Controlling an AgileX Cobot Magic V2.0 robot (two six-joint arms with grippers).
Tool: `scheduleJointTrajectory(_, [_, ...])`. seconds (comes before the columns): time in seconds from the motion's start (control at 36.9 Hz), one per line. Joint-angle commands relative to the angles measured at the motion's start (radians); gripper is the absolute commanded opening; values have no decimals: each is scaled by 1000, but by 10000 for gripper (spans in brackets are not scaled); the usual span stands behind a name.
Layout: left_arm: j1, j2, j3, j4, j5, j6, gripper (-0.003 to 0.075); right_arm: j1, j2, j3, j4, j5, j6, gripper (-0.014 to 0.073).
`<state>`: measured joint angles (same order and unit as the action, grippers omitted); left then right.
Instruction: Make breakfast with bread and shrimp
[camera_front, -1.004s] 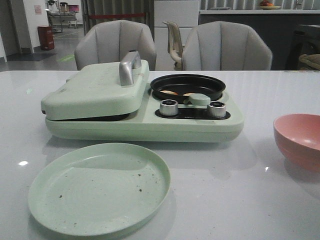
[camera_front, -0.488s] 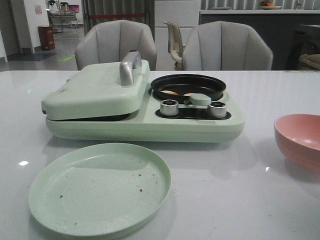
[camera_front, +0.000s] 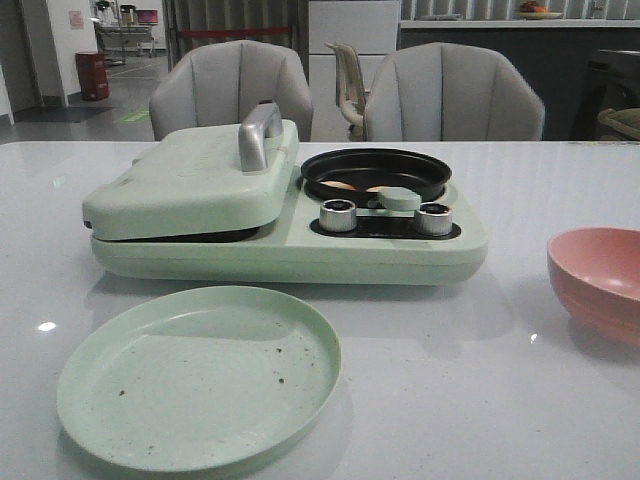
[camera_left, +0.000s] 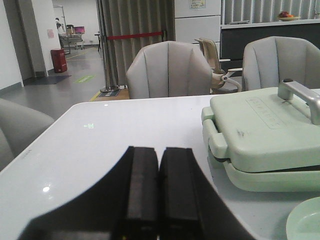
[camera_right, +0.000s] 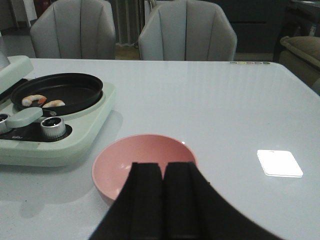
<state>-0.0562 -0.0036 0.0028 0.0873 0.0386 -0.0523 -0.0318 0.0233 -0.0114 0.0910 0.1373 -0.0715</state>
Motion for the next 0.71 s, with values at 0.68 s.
scheduleJointTrajectory(0.68, [-8,-21,5,-5,-90,-2,101,0,-56,22,-7,-152,-8,45])
